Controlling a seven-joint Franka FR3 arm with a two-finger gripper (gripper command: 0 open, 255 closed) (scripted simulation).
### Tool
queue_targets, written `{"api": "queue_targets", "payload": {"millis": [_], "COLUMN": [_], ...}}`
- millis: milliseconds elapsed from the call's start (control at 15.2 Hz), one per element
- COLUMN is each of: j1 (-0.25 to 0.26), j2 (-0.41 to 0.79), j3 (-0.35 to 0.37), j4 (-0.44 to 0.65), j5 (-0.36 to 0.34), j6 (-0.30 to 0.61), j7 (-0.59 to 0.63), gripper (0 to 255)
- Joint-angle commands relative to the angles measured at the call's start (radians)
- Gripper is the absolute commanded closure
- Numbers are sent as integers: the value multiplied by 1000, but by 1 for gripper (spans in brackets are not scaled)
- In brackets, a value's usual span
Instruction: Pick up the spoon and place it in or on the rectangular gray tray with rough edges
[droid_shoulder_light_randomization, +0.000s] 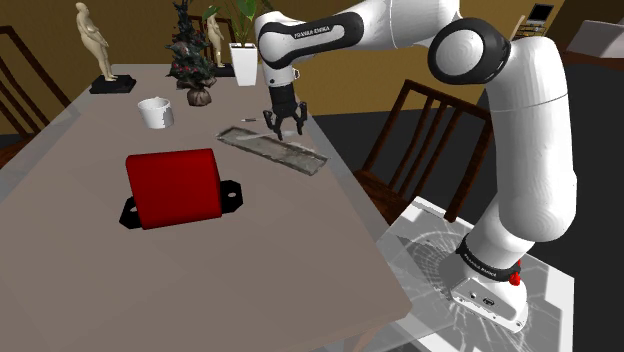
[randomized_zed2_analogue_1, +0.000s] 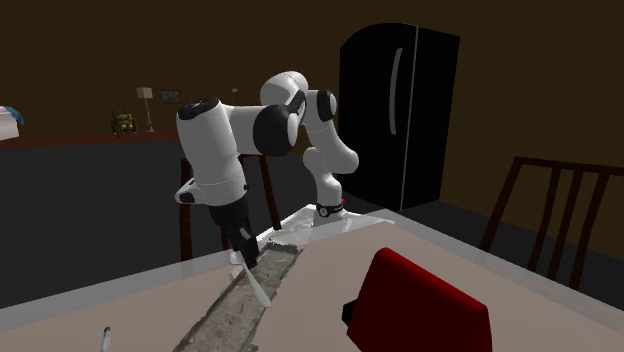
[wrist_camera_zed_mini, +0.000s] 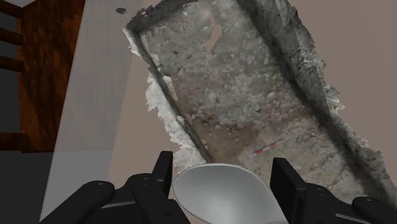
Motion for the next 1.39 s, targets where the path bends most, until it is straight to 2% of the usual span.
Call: {"api": "queue_targets", "payload": {"millis": [0, 132, 198, 528, 792, 1320], "j1": [0, 0, 0, 0, 17, 17], "j2": [0, 0, 0, 0, 52, 52], "j3": [0, 0, 0, 0, -1, -1], "j4": [0, 0, 0, 0, 208, 208], "j5": [0, 0, 0, 0, -5, -5], "j6": [0, 0, 0, 0, -155, -155], "j7": [0, 0, 0, 0, -3, -3], "gripper": [255, 255, 0, 0, 0, 0]}}
